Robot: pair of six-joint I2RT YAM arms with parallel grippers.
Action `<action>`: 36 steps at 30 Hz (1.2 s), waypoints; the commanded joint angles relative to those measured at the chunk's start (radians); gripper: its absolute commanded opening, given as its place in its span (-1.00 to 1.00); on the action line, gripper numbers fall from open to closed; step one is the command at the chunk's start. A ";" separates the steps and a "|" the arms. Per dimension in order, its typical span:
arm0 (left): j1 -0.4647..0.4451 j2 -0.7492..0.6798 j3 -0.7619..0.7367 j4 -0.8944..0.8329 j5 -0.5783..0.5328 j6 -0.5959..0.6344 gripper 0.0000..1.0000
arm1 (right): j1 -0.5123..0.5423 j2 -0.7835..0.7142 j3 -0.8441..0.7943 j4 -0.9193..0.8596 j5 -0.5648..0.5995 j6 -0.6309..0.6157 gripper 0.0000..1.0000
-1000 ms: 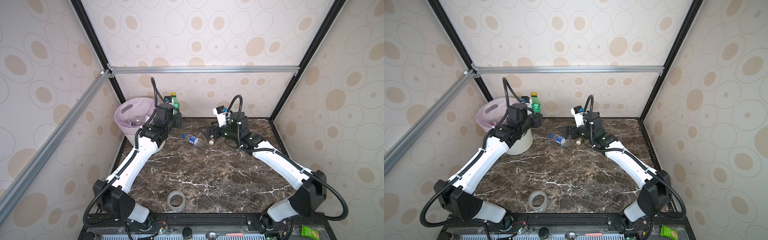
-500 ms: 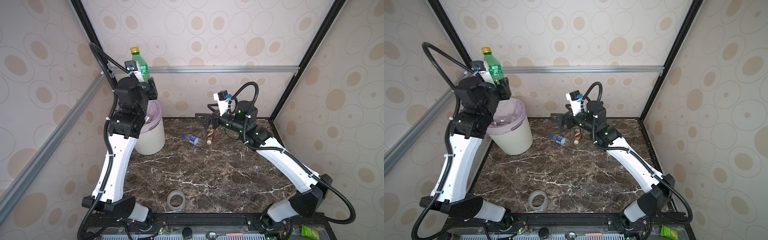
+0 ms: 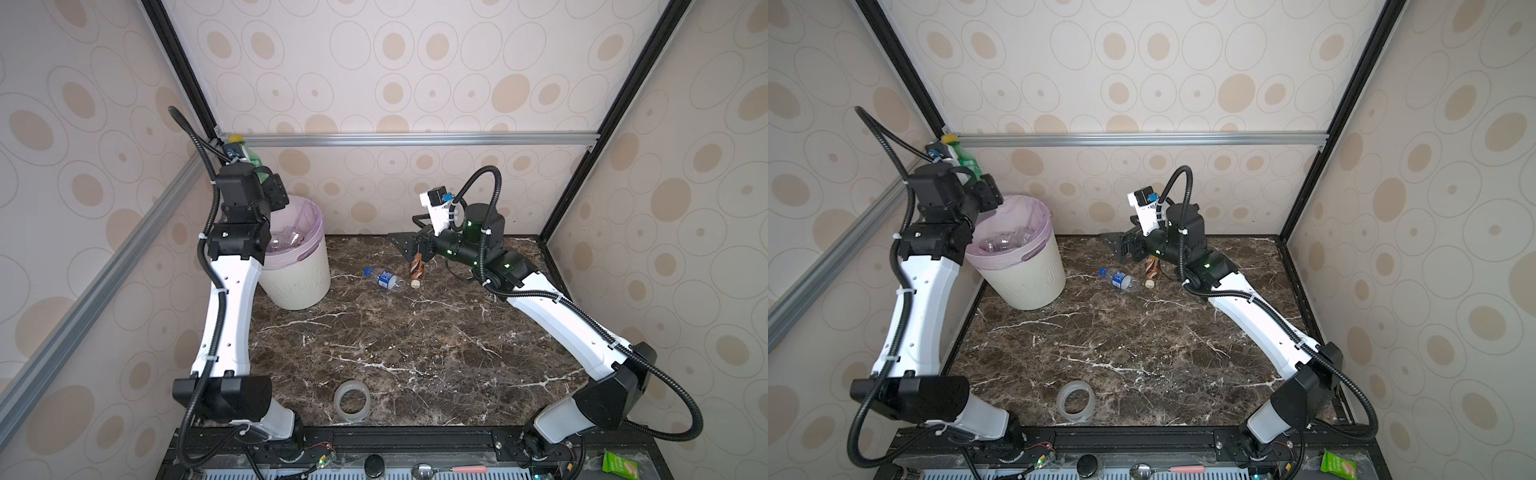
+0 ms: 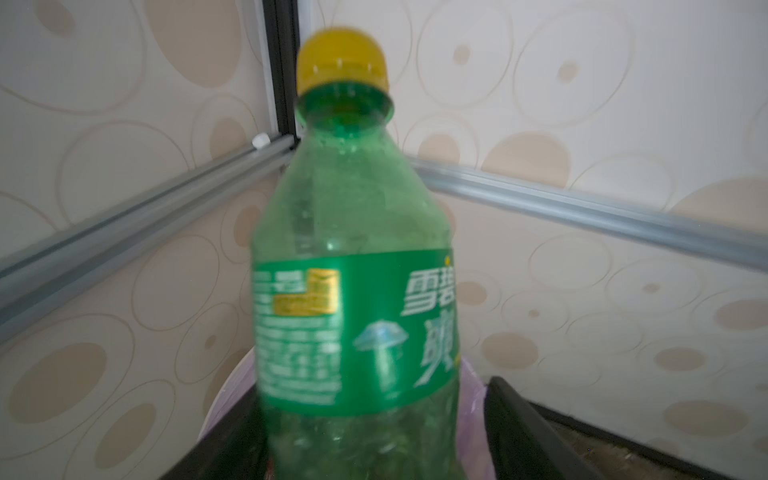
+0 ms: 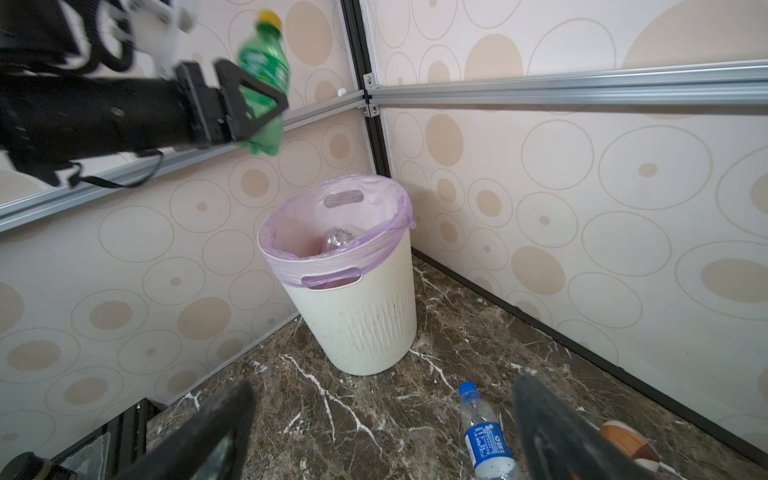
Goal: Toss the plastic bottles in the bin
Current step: 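Lift the green soda bottle over the bin with left gripper, then open left gripper to drop the green bottle into the bin, then lower right gripper onto the brown Nescafe bottle while left gripper withdraws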
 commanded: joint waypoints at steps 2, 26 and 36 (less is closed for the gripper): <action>-0.028 -0.098 0.039 0.006 0.174 -0.049 0.98 | 0.007 0.003 -0.002 0.000 0.005 -0.006 0.99; -0.379 -0.187 -0.307 0.217 0.215 -0.169 0.98 | -0.083 0.149 -0.017 -0.128 0.217 0.153 0.99; -0.566 -0.165 -0.558 0.397 0.234 -0.245 0.98 | -0.176 0.324 -0.089 -0.125 0.277 0.255 0.99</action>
